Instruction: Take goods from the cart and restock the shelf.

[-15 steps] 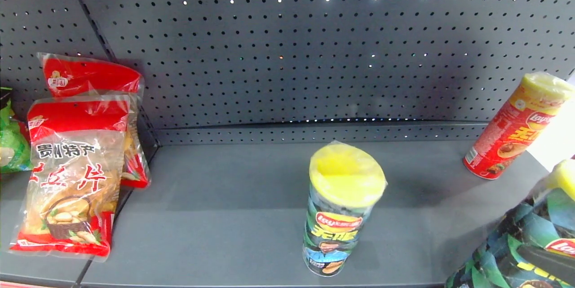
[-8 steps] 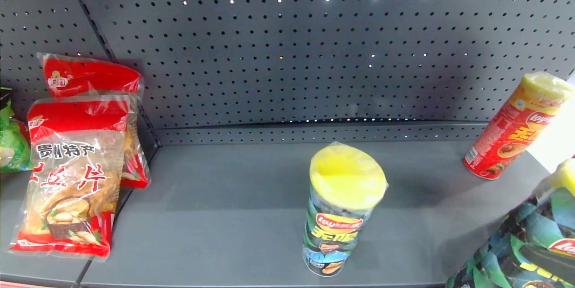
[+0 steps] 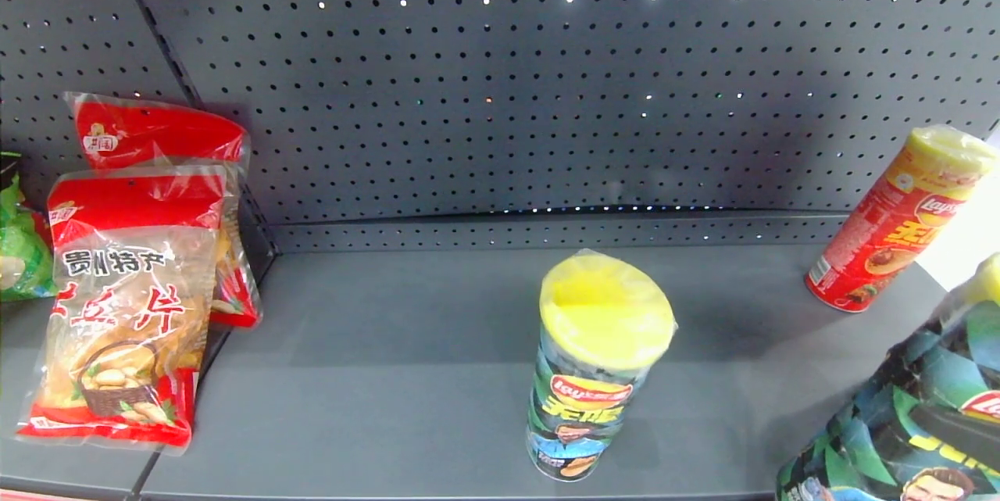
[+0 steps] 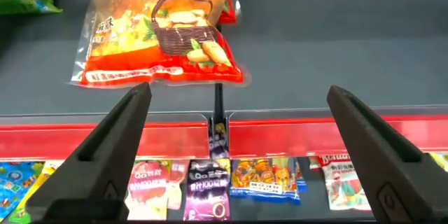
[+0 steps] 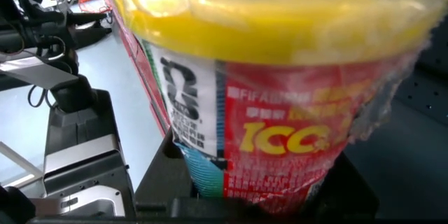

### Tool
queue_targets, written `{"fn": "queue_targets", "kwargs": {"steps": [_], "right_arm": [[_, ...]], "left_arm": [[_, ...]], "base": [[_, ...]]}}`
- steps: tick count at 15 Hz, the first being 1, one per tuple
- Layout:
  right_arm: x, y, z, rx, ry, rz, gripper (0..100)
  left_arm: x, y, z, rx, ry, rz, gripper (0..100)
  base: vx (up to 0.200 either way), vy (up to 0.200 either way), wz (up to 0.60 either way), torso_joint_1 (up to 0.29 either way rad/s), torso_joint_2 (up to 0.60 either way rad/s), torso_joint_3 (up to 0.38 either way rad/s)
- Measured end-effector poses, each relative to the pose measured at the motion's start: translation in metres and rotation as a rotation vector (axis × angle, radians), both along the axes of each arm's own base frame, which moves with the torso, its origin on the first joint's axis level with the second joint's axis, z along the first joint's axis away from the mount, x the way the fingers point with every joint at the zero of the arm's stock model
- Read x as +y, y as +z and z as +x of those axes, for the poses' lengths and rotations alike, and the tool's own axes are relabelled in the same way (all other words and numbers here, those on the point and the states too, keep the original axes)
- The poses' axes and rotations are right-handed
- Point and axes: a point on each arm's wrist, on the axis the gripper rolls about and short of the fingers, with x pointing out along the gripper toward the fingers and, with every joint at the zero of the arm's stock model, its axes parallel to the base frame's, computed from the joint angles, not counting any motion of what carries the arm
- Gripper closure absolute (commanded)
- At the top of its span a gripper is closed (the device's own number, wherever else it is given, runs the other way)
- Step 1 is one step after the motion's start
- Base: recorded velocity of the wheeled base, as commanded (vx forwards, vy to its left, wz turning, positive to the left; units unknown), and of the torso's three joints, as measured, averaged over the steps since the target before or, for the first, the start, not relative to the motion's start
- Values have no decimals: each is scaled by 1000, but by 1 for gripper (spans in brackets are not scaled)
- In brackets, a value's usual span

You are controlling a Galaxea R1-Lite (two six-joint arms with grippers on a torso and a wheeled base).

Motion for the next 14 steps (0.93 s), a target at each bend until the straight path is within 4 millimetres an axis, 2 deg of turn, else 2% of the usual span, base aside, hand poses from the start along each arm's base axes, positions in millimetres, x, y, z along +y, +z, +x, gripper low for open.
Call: {"fn": "queue_targets", "kwargs": {"steps": [5,7,10,12,14], "right_arm": [[2,20,25,-20,7,0,100],[4,25,44,-30,11,-16,100],[14,39,86,-101,-17,-54,100],[27,42,104,-78,-9,-44,100],[32,39,112,-54,9,-43,100]], "left_arm": [[0,0,0,1,1,0,0],[0,0,0,1,1,0,0],[0,0,0,1,0,0,0],[0,0,0,1,0,0,0],[0,0,0,1,0,0,0]], "base": [[0,0,0,0,0,0],[0,0,0,0,0,0],[0,0,0,0,0,0],[0,0,0,0,0,0],[0,0,0,0,0,0]]}}
